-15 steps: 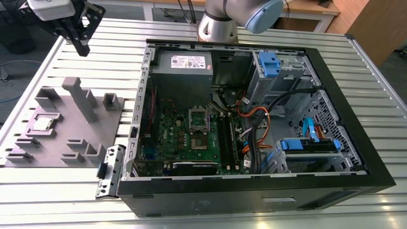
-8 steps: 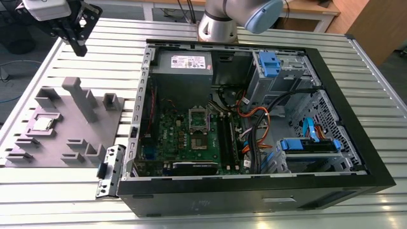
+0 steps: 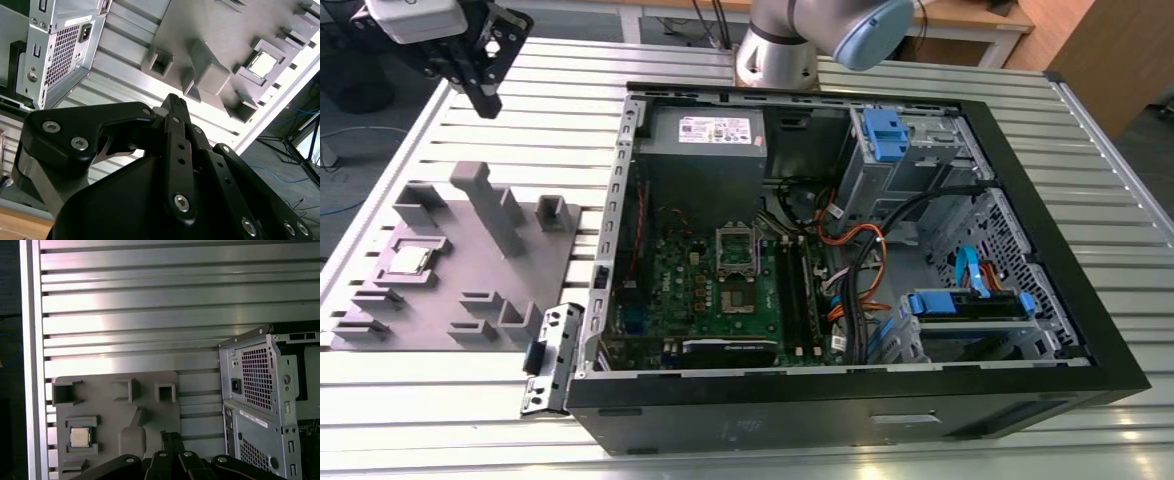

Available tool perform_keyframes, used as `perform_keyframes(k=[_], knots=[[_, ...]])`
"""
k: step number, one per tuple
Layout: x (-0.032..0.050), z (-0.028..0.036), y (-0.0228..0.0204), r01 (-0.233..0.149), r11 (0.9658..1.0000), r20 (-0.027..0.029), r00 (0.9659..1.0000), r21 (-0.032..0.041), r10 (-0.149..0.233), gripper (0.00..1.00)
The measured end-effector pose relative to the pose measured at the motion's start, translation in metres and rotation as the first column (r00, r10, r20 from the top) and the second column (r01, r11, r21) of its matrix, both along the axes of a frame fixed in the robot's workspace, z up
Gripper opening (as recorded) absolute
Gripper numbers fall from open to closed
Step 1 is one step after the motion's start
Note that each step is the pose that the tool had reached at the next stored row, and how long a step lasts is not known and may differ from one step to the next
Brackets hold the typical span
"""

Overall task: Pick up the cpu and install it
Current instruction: 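Reach for the cpu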

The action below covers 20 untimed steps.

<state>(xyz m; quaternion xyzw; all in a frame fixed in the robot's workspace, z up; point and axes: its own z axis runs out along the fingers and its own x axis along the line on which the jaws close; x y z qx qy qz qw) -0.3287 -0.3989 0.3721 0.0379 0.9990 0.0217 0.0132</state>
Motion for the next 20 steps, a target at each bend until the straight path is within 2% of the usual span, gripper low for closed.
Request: perform_keyframes(k=[9, 20], knots=[[-0.0113, -0.0004, 0.0000, 0.000, 1.0000, 0.0000, 1.0000, 0.0000, 0.000, 0.11], [-0.0319, -0.0038, -0.0016, 0.000, 1.0000, -0.0001, 1.0000, 0.0000, 0.000, 0.11]])
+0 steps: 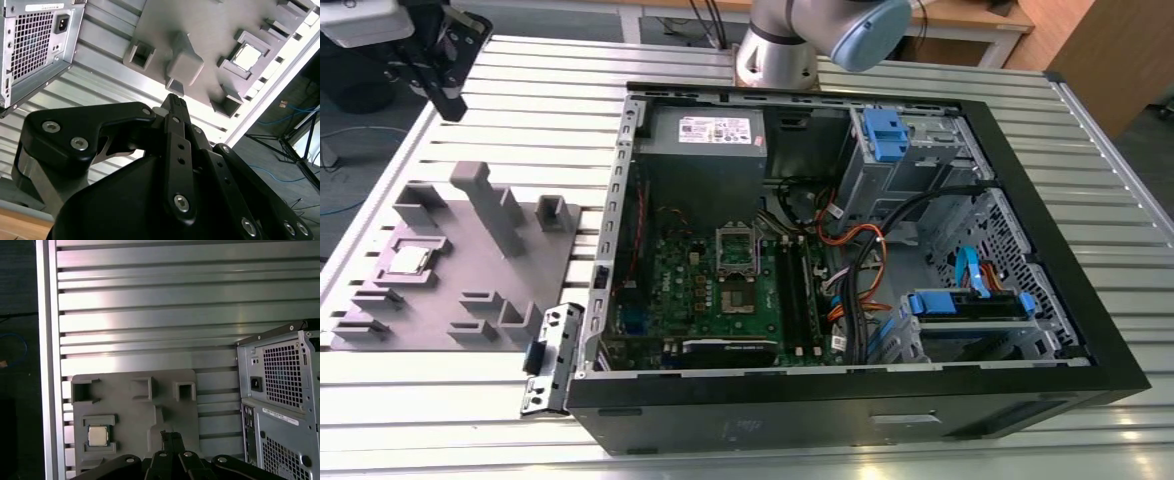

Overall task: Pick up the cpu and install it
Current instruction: 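Reach for the cpu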

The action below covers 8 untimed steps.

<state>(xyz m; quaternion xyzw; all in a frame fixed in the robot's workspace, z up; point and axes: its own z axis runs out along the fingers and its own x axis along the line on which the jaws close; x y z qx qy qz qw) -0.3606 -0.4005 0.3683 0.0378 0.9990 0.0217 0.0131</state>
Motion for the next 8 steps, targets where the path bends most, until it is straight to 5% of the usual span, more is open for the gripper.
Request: perform_keyframes(k=[8], knots=[[-0.0118, -0.0070, -0.0058, 0.000, 1.0000, -0.0086, 1.0000, -0.0003, 0.000, 0.11]])
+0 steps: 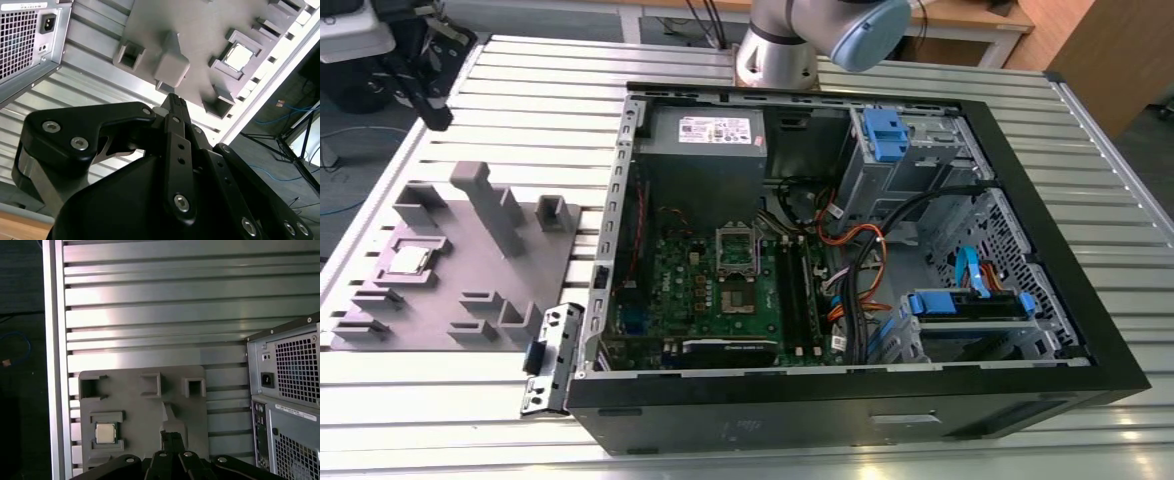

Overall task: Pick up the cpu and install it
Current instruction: 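Reach for the cpu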

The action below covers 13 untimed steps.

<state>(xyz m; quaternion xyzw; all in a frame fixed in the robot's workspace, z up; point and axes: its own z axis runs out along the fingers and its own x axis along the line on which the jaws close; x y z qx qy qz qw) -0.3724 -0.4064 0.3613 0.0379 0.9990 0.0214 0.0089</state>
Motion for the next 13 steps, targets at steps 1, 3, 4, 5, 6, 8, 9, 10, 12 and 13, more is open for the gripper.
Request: perform_keyframes(k=[1, 3, 4, 5, 6, 8, 9, 10, 12, 13], knots=[[-0.0018, -0.0010, -0.0009, 0.000, 1.0000, -0.0014, 1.0000, -0.0001, 0.000, 0.11], [-0.0053, -0.0031, -0.0030, 0.000, 1.0000, -0.0043, 1.0000, -0.0002, 0.000, 0.11], [-0.0074, -0.0045, -0.0041, 0.000, 1.0000, -0.0057, 1.0000, -0.0002, 0.000, 0.11], [-0.0096, -0.0058, -0.0049, 0.000, 1.0000, -0.0068, 1.0000, -0.0001, 0.000, 0.11], [-0.0118, -0.0072, -0.0057, 0.000, 1.0000, -0.0079, 1.0000, 0.0000, 0.000, 0.11], [-0.0162, -0.0097, -0.0072, 0.000, 1.0000, -0.0105, 0.9999, 0.0000, 0.000, 0.11], [-0.0184, -0.0109, -0.0079, 0.000, 1.0000, -0.0119, 0.9999, -0.0002, 0.000, 0.11], [-0.0207, -0.0123, -0.0086, 0.000, 1.0000, -0.0133, 0.9999, -0.0002, 0.000, 0.11], [-0.0256, -0.0152, -0.0099, 0.000, 1.0000, -0.0159, 0.9999, -0.0001, 0.000, 0.11], [-0.0279, -0.0166, -0.0107, 0.000, 1.0000, -0.0172, 0.9999, -0.0001, 0.000, 0.11]])
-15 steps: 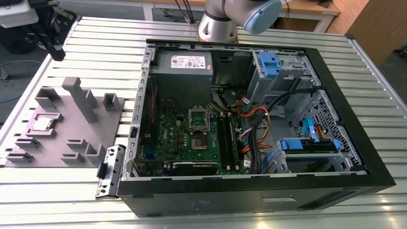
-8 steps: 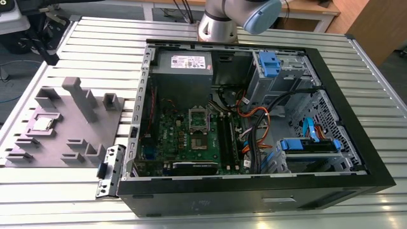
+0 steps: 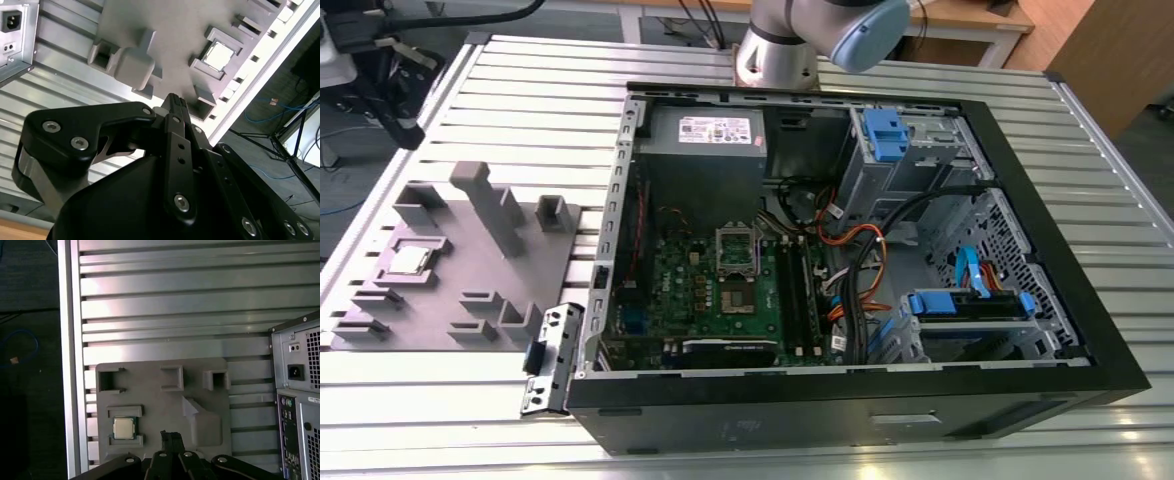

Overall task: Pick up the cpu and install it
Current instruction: 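Reach for the cpu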

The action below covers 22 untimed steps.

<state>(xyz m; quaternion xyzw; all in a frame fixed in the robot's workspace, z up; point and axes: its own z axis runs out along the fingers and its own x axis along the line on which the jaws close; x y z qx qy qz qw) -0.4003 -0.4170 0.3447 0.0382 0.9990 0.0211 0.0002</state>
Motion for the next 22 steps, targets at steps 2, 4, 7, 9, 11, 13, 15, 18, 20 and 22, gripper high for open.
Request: perform_keyframes(k=[2, 4, 7, 9, 11, 13, 15, 18, 20, 22], knots=[[-0.0034, -0.0030, -0.0015, 0.000, 1.0000, -0.0032, 1.0000, -0.0001, 0.000, 0.11], [-0.0063, -0.0066, -0.0032, 0.000, 1.0000, -0.0070, 1.0000, 0.0000, 0.000, 0.11], [-0.0089, -0.0110, -0.0050, 0.000, 1.0000, -0.0143, 0.9999, 0.0001, 0.000, 0.11], [-0.0092, -0.0118, -0.0052, 0.000, 1.0000, -0.0169, 0.9999, -0.0002, 0.000, 0.11], [-0.0092, -0.0118, -0.0051, 0.000, 1.0000, -0.0171, 0.9999, -0.0002, 0.000, 0.11], [-0.0092, -0.0120, -0.0051, 0.000, 1.0000, -0.0169, 0.9999, -0.0001, 0.000, 0.11], [-0.0094, -0.0123, -0.0052, 0.000, 1.0000, -0.0167, 0.9999, 0.0000, 0.000, 0.11], [-0.0116, -0.0136, -0.0061, 0.000, 1.0000, -0.0168, 0.9999, 0.0000, 0.000, 0.11], [-0.0135, -0.0151, -0.0076, 0.000, 1.0000, -0.0168, 0.9999, 0.0000, 0.000, 0.11], [-0.0149, -0.0172, -0.0099, 0.000, 1.0000, -0.0168, 0.9999, 0.0000, 0.000, 0.11]])
